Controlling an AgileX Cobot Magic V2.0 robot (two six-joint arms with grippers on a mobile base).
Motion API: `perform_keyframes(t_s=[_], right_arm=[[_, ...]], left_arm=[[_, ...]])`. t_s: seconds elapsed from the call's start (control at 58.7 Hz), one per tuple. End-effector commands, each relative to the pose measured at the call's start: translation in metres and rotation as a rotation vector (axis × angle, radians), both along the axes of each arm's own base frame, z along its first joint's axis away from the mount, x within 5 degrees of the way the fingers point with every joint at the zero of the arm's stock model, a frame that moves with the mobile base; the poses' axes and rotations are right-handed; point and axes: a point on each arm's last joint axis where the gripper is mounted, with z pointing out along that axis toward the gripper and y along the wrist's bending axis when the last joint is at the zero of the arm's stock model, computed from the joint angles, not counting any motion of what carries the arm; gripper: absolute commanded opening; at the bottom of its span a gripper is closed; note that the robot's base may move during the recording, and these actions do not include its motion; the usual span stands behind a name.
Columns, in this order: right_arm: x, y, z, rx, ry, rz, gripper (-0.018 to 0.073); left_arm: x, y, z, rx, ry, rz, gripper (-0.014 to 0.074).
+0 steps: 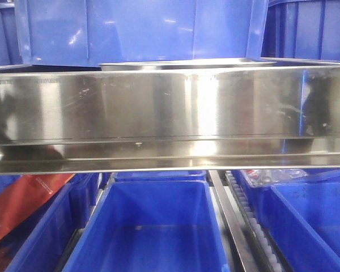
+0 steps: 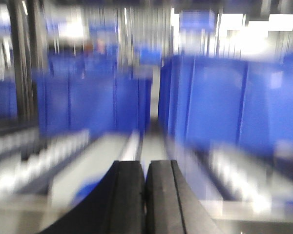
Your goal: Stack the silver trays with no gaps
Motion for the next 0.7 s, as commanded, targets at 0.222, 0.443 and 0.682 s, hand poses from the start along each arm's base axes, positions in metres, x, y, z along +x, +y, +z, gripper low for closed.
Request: perform_keyframes(t_s=[0.222, 0.443, 0.682], right_arm=[[-0.013, -0.01, 0.039, 0.389, -0.246, 0.05, -0.0078], [-0.03, 0.002, 0.085, 0.334, -0.096, 0.145, -0.0078], [-0.03, 0.01, 0.135, 0.244, 0.094, 0.176, -0.0078]], left_arm=[[-0.03, 0.002, 0.085, -0.097, -0.076, -0.025, -0.0006], [-0.046, 0.006, 0.156, 0.005, -0.011, 0.037, -0.0006], [-0.027, 0.006, 0.215, 0.033, 0.122, 0.053, -0.0006]])
